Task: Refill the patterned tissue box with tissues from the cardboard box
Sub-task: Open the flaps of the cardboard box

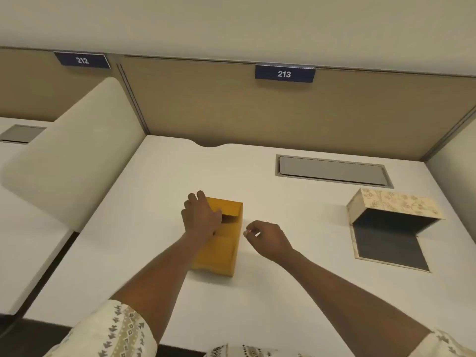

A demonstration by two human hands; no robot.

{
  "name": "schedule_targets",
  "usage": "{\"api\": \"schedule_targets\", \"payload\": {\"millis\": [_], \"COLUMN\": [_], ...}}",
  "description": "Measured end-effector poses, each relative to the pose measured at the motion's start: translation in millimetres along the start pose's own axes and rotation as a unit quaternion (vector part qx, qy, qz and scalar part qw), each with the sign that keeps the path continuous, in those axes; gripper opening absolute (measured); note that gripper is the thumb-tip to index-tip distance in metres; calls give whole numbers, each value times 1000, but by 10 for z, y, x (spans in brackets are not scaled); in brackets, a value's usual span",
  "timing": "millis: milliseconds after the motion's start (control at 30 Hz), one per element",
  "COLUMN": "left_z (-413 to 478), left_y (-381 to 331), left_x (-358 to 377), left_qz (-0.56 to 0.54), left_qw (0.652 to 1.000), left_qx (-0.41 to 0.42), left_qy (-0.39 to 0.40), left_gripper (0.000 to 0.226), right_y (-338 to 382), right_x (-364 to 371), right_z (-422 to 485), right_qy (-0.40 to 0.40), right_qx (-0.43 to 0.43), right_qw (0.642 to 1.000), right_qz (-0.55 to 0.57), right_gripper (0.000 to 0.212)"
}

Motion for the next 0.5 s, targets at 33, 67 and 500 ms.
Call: {"api": "schedule_targets", "payload": {"millis": [33,67,500], "left_z": [32,59,290], "left_y": [91,170,539], "left_x": [14,29,459], "left_qz": [-18,-33,-106], "left_qw": [999,997,961], "left_qx": [-34,-65,-151], "left_qy": [21,38,208], "left_gripper": [68,70,120], "right_y": [54,140,609], "right_x": [49,69,367], "right_z": [36,44,82], "right_qy": [6,18,157], "right_qx": [-12,-21,-21], "right_qw": [1000,1000,987], "right_qz": [2,-5,5], "right_gripper": [37,39,34]}}
Point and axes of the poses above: each hand's wrist, its own z-axis towards the middle knuckle, its own x-axis out of the palm, y = z × x, the point moved 6 cm from there along z, towards the middle knuckle, and after that the axes turned 4 degrees about y, right-handed, at the moved point
